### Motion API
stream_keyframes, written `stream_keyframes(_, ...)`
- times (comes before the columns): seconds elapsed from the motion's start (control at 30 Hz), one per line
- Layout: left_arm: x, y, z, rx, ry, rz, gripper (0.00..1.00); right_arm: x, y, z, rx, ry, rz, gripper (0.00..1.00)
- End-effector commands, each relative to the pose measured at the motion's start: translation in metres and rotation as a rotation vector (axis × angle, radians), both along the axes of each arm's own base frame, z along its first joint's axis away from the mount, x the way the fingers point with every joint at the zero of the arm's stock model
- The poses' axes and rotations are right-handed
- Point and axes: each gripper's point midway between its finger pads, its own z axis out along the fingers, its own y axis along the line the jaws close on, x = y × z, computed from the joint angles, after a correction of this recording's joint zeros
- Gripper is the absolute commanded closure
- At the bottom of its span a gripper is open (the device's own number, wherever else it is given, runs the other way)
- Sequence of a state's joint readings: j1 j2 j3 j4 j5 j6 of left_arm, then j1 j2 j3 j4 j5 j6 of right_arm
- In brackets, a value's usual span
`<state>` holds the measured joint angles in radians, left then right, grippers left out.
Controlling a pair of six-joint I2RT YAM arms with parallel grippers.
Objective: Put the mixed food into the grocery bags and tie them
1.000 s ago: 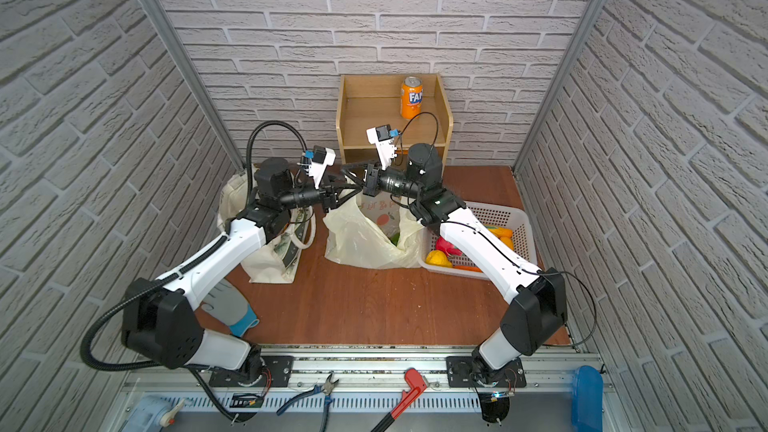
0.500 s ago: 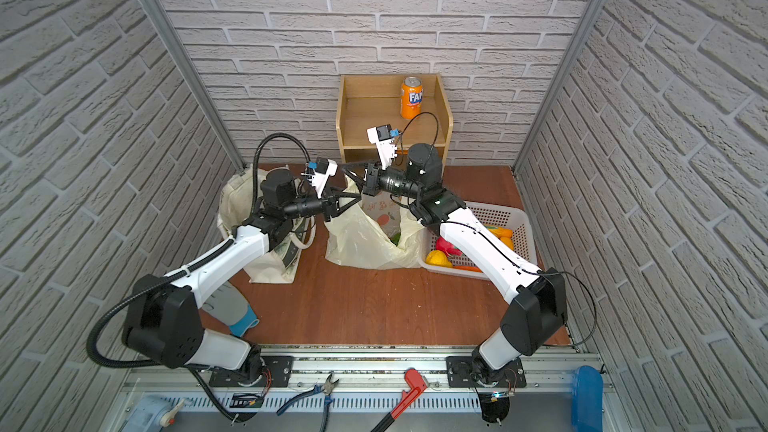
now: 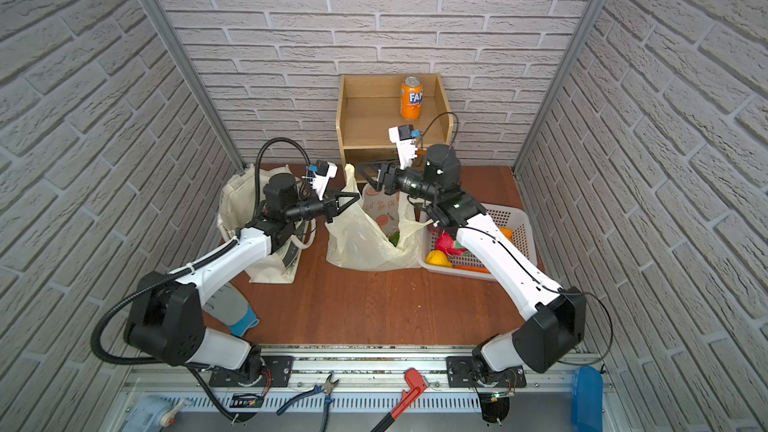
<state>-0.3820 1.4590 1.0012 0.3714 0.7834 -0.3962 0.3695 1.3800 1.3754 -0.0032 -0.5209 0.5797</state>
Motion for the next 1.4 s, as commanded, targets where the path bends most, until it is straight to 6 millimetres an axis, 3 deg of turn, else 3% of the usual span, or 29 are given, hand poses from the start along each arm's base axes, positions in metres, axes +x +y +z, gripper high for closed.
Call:
stream_keyframes(0.0, -0.002, 0.007, 0.017, -0.009, -0.089, 0.046, 1.00, 0.006, -0.052, -0.027, -0.054, 0.089, -0.183, 0.39)
stream_keyframes(0.2, 0.007, 0.021, 0.013, 0.024, -0.062, 0.167, 1.00, 0.002, -0.141, -0.114, -0.214, 0.330, -0.509, 0.32)
stream_keyframes(0.27, 0.007, 0.024, 0.013, 0.032, -0.069, 0.181, 1.00, 0.000, -0.159, -0.135, -0.237, 0.387, -0.557, 0.30)
stream_keyframes(0.4, 0.004, 0.027, 0.016, 0.027, -0.098, 0.196, 1.00, 0.001, -0.172, -0.166, -0.256, 0.469, -0.576, 0.28)
stream_keyframes(0.6, -0.003, 0.024, 0.017, 0.022, -0.116, 0.153, 1.00, 0.010, -0.179, -0.191, -0.280, 0.540, -0.587, 0.28)
stream_keyframes(0.8, -0.004, 0.023, 0.014, 0.026, -0.114, 0.144, 1.00, 0.024, -0.177, -0.207, -0.259, 0.592, -0.551, 0.29)
stream_keyframes(0.97, -0.003, 0.020, 0.010, 0.032, -0.092, 0.126, 1.00, 0.038, -0.169, -0.216, -0.230, 0.626, -0.503, 0.36)
stream_keyframes(1.07, -0.003, 0.018, 0.008, 0.031, -0.082, 0.115, 1.00, 0.046, -0.165, -0.219, -0.206, 0.633, -0.479, 0.50)
stream_keyframes(1.13, -0.003, 0.018, 0.006, 0.031, -0.075, 0.112, 1.00, 0.052, -0.164, -0.218, -0.192, 0.627, -0.468, 0.72)
stream_keyframes(1.2, -0.003, 0.018, 0.005, 0.033, -0.070, 0.112, 1.00, 0.056, -0.164, -0.209, -0.183, 0.611, -0.456, 0.93)
stream_keyframes(1.27, -0.003, 0.018, 0.003, 0.039, -0.062, 0.114, 1.00, 0.055, -0.168, -0.191, -0.187, 0.577, -0.459, 0.94)
stream_keyframes(1.37, -0.001, 0.024, 0.002, 0.043, -0.057, 0.139, 1.00, 0.047, -0.174, -0.144, -0.183, 0.478, -0.493, 0.94)
